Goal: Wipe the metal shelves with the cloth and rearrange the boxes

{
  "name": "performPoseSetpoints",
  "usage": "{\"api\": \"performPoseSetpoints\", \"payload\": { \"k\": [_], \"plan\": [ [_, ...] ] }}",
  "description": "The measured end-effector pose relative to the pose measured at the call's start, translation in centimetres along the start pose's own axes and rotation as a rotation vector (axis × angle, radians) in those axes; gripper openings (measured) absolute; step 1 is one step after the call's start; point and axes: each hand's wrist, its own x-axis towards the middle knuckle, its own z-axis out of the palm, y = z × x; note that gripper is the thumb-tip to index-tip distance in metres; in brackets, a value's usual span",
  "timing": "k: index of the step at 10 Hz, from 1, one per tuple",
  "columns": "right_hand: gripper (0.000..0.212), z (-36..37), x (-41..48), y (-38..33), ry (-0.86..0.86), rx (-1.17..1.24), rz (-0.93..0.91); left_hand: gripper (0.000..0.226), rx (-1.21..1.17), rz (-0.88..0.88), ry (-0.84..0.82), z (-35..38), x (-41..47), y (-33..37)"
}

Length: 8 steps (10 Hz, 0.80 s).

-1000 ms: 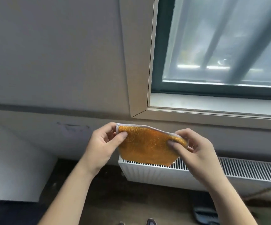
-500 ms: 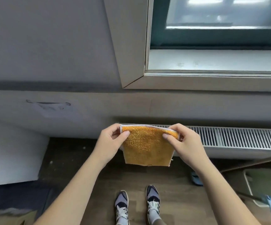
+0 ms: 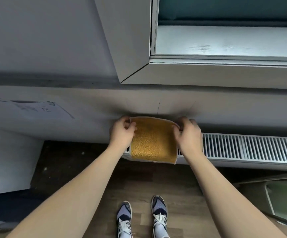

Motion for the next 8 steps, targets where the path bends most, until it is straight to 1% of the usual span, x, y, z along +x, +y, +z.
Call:
{"api": "performPoseSetpoints", "payload": {
  "k": [1,2,3,4,5,6,7,8],
  "plan": [
    [0.041,0.7,-0.8,0.2,0.015,0.027,-0.014,0.041,0.037,0.074,-0.089,0.6,-1.6,-1.0],
    [0.047,2.5,-2.7,0.4,-0.124,-0.13,-0.19,0.05,0.355,0.324,-0.188,1.4,-3.2,-2.2],
    [0.055,4.7,-3.8,1.3,-0.21,-0.277,-0.318,0.056,0.621,0.421,-0.281,2.2,-3.2,-3.5],
    [0.056,5.5,-4.2,2.0,-0.196,-0.295,-0.322,0.062,0.707,0.442,-0.282,2.6,-3.5,-4.3],
    [0.058,5.9,-4.4,2.4,-0.21,-0.296,-0.33,0.065,0.738,0.449,-0.297,2.6,-3.4,-4.5],
    [0.062,5.2,-4.4,1.8,-0.295,-0.315,-0.324,0.067,0.741,0.415,-0.374,1.7,-3.4,-3.6],
    [0.064,3.0,-5.0,0.5,-0.339,-0.232,-0.263,0.067,0.623,0.337,-0.328,-0.4,-5.2,-2.2],
    [0.061,-1.3,-7.1,-2.9,-0.242,-0.047,-0.263,0.062,0.403,0.308,-0.213,-3.6,-9.0,0.9]
  ]
}}
